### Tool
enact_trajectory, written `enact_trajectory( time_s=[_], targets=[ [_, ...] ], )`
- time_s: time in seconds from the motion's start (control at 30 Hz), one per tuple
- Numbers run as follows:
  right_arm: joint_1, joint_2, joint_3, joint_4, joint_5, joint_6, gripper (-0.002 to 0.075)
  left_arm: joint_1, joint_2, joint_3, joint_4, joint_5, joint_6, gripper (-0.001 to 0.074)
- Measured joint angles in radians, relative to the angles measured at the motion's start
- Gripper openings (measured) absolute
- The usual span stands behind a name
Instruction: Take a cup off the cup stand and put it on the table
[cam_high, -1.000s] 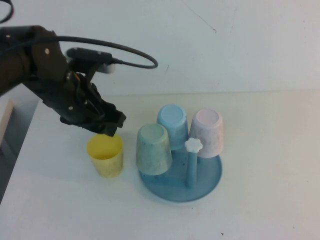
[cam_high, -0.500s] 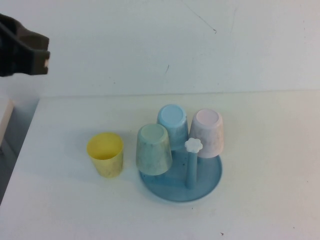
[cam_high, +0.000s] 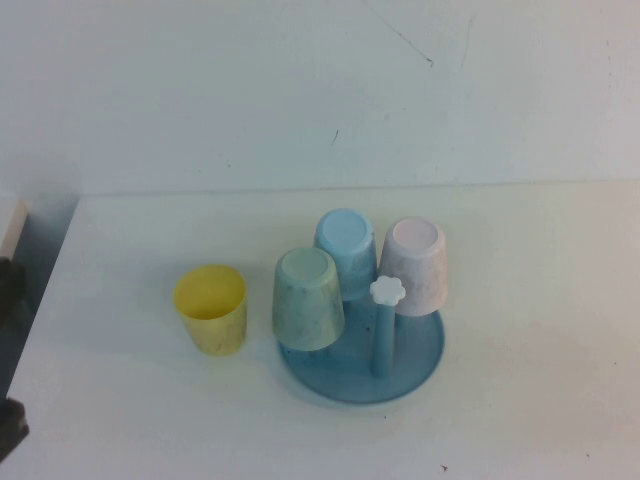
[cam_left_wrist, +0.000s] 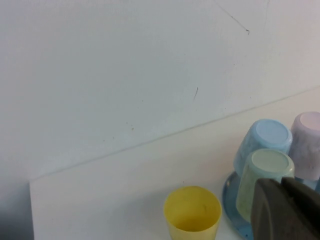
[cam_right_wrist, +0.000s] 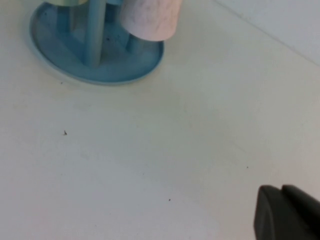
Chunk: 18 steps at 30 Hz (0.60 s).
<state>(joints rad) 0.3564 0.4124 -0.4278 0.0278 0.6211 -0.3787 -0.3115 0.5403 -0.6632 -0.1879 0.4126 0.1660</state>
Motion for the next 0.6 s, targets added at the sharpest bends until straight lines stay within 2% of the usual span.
enact_trajectory(
  time_s=[0.17, 0.6],
  targets=[
    [0.000, 0.000, 0.008, 0.000, -0.006, 0.017, 0.0002, 0.000, -0.088, 0.103, 0.000, -0.055, 0.004, -0.0001],
    [0.000, 0.000, 0.010, 0.000, 0.001, 0.023, 0.0001, 0.000, -0.106, 0.154, -0.004, -0.032, 0.004, -0.0001]
  ],
)
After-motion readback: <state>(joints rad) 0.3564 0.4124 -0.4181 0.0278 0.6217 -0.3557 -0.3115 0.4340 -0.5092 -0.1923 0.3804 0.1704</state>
